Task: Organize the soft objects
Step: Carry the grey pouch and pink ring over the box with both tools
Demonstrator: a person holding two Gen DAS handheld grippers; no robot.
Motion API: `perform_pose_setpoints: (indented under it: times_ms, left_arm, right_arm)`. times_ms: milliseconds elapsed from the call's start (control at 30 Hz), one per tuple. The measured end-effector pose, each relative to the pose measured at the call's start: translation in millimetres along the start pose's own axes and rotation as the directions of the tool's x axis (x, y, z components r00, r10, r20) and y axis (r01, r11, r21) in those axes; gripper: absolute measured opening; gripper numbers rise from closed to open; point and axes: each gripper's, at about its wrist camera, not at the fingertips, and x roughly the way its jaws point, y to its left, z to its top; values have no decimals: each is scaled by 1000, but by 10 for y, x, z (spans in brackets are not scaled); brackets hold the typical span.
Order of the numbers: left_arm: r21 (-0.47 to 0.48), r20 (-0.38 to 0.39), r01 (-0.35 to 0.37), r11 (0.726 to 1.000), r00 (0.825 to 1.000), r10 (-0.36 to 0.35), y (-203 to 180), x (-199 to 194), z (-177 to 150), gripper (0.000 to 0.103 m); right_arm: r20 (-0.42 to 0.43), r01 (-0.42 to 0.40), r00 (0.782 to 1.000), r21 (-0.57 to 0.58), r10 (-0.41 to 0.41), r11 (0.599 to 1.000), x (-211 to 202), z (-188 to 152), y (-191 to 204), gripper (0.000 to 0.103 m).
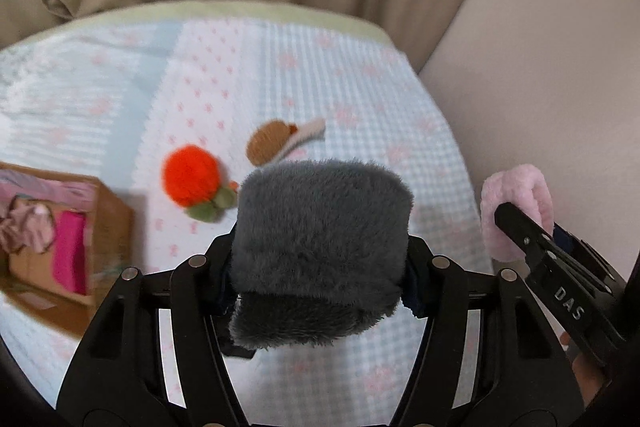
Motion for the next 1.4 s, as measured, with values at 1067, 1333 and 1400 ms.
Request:
perform_pose_setpoints:
  times_ms: [1067, 1333, 1400]
  left_arm:
    - [-193, 110, -240, 951, 958, 264, 2764, -2527, -117, 59]
    - [-156, 50, -217, 964, 973, 227, 3642, -2368, 8, 59]
    - [-137, 29, -216, 967, 975, 222, 3772, -2263, 28, 59]
  right_arm:
    - [-82, -310, 951, -231, 299, 922, -1269, -237, 3110, 45]
    - [-141, -291, 953, -191, 267, 938, -944, -401, 3864, 45]
    - [-161, -285, 953, -175, 258, 942, -825, -436, 3996, 45]
